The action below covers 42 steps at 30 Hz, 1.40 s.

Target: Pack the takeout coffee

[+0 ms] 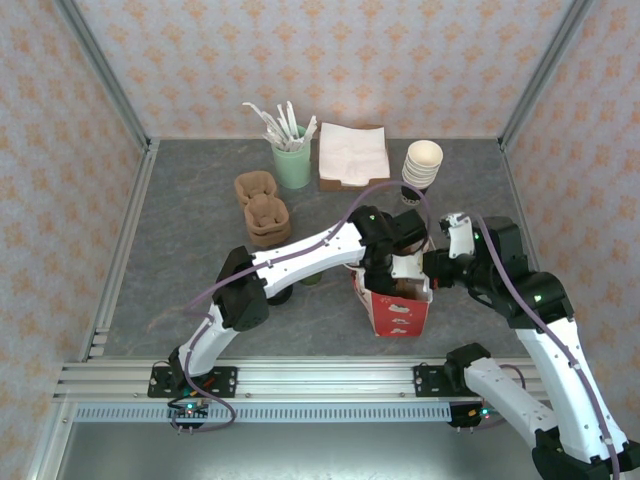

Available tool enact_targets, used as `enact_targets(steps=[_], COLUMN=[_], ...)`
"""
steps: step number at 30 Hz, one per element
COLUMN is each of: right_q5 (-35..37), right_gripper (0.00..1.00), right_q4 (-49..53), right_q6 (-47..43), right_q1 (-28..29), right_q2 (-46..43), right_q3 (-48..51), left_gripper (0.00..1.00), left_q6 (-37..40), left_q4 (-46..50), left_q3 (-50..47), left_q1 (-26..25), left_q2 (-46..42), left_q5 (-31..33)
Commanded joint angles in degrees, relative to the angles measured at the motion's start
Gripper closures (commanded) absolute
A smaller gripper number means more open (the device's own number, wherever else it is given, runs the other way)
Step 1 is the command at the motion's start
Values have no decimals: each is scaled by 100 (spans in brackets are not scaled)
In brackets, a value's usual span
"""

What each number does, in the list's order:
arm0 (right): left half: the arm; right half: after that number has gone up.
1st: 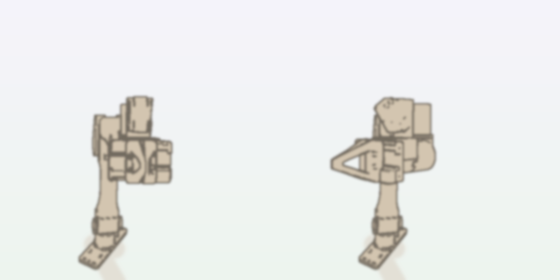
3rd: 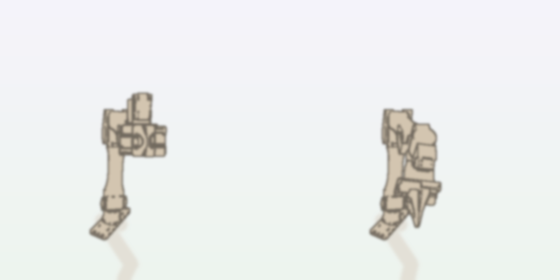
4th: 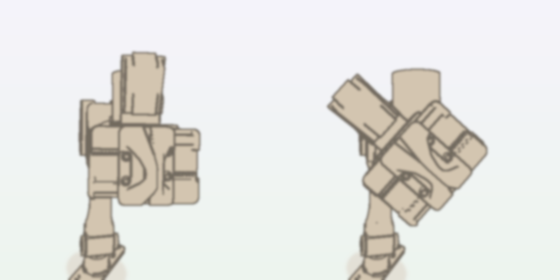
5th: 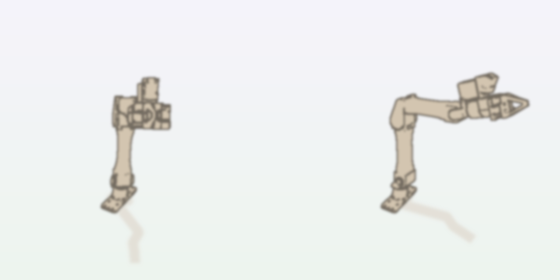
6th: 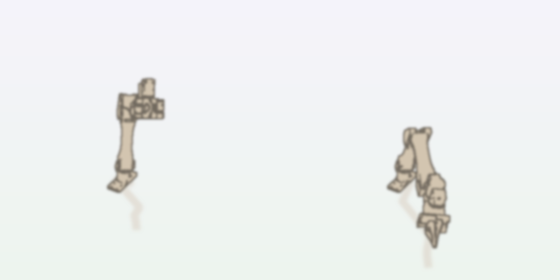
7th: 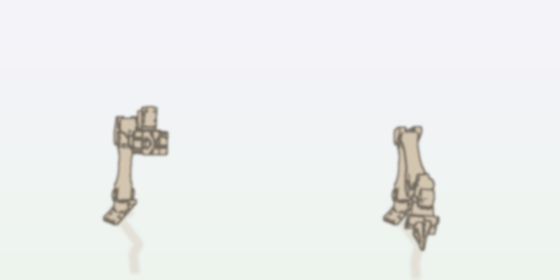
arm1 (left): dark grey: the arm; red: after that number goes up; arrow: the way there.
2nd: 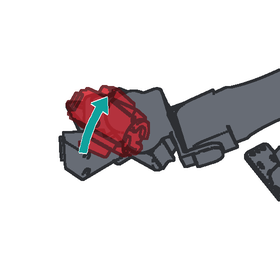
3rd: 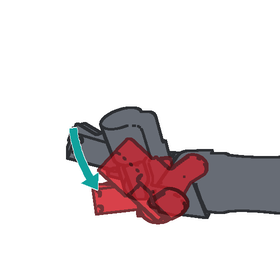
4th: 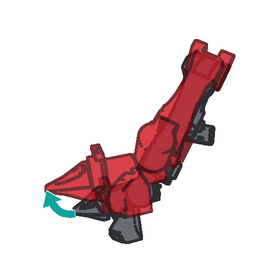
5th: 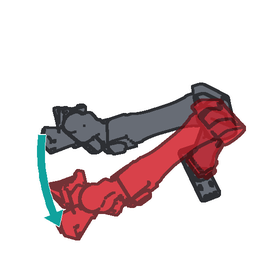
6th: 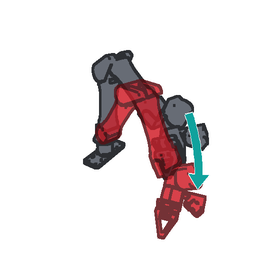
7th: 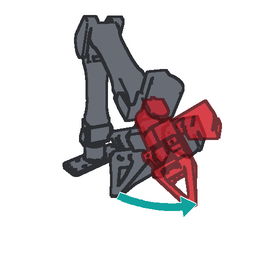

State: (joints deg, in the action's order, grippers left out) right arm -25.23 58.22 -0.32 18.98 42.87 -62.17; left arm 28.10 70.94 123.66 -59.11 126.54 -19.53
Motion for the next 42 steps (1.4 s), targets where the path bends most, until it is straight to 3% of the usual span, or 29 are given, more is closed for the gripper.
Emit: enact_targets(steps=[1, 6, 17, 23, 25, 42], right_q5=[-63, -85, -133, -141, -127, 44], right_gripper=[100, 100, 100, 100, 100, 100], right_q4=[-288, -311, -377, -403, -414, -456], right_q6=[-83, -75, -53, -39, -45, 79], right_q1=[40, 33, 27, 34, 35, 26], right_q2=[28, 37, 55, 55, 63, 107], right_q3=[65, 82, 135, 159, 162, 188], left_gripper=[55, 54, 20, 12, 1, 0], left_q6=[144, 123, 14, -48, -75, -119], left_q4=[-210, -217, -331, -25, 66, 697], left_q3=[-164, -137, -160, 141, 226, 598], left_q1=[-8, 20, 23, 26, 28, 23], left_q2=[254, 263, -390, -450, -506, -1106], left_q5=[-113, -104, -68, 9, -18, 425])
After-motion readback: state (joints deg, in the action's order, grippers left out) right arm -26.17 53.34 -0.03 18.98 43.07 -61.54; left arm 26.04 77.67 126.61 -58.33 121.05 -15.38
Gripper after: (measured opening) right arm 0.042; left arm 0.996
